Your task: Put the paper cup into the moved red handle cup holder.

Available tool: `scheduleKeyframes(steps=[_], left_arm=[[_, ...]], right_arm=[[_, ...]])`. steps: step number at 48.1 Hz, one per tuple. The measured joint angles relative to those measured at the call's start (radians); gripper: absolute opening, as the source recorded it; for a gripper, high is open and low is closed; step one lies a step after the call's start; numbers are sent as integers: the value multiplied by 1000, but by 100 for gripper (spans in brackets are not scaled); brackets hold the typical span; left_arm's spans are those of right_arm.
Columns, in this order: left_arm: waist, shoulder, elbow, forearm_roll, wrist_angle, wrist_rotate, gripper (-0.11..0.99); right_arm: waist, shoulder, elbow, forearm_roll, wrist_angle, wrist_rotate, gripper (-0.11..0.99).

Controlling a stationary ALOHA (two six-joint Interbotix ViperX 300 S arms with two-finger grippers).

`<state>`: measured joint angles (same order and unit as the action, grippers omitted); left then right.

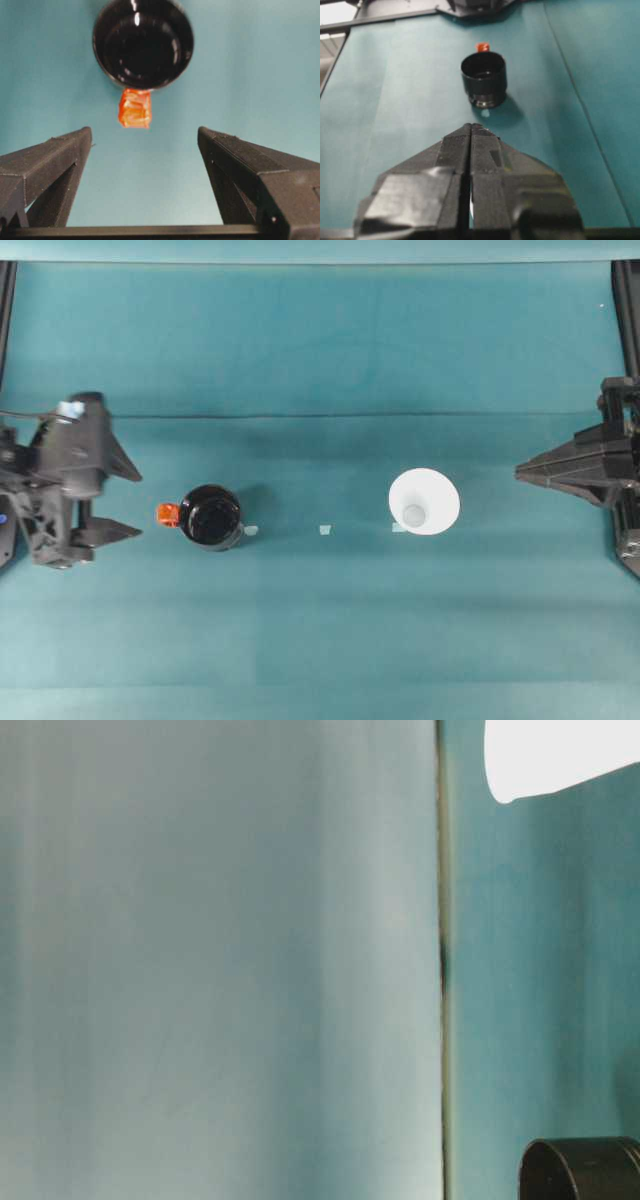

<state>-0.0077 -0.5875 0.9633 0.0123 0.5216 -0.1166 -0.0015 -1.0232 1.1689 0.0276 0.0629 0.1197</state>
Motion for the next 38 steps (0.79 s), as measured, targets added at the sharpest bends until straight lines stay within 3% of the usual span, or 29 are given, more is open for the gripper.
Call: scheduleKeyframes(steps=[20, 38], left_arm=[[0, 238, -28, 0, -74, 8, 96], [0, 360, -29, 5, -118, 12, 95]], right_arm=[[0, 0, -2, 0, 12, 0, -11], [0, 0, 0, 0, 14, 0, -11]])
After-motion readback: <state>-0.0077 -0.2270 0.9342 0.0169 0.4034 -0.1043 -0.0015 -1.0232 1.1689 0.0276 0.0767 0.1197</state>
